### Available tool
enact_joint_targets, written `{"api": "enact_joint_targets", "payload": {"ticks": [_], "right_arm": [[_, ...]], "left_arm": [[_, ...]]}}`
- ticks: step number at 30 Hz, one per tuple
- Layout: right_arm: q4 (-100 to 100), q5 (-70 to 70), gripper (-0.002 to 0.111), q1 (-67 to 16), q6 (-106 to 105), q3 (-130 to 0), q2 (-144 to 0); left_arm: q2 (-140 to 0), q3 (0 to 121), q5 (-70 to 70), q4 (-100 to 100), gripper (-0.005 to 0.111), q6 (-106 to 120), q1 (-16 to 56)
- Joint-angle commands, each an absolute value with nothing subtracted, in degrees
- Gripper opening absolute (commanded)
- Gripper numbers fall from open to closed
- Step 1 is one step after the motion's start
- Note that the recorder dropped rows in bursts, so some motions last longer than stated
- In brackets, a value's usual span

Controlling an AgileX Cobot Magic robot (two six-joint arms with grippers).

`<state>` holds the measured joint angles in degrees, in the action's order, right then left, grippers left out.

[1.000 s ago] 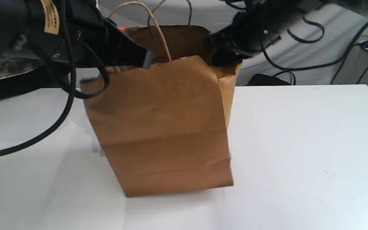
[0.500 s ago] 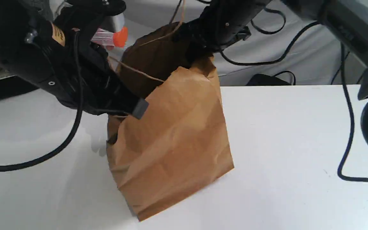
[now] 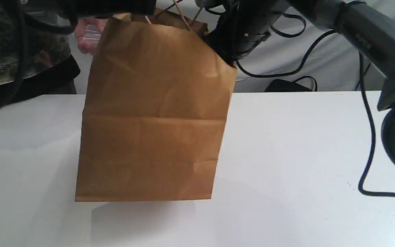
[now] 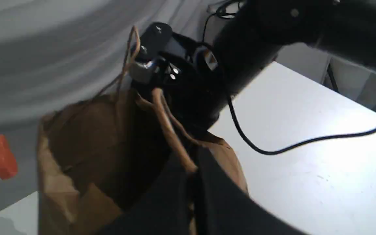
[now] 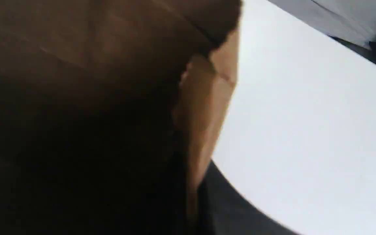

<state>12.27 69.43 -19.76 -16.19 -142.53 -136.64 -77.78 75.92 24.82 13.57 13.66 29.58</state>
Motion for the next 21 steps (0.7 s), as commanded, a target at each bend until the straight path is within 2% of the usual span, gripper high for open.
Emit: {"api": "enact_joint_targets", "payload": {"ticks": [1, 10, 21], "right_arm": [[9.0, 70.0, 0.000, -19.3, -17.3, -142.7, -136.2], [15.7, 70.0, 0.000, -21.4, -22.1, -142.7, -136.4], [15.6, 70.0, 0.000, -23.6, -21.6, -142.8, -140.3]], "left_arm": [[-77.5, 78.3, 24.4, 14.0, 0.000, 11.0, 24.8], [-80.0, 79.6, 36.2, 21.7, 0.000, 13.1, 10.7], [-80.4, 79.6, 39.4, 24.8, 0.000, 15.8, 8.0]]}}
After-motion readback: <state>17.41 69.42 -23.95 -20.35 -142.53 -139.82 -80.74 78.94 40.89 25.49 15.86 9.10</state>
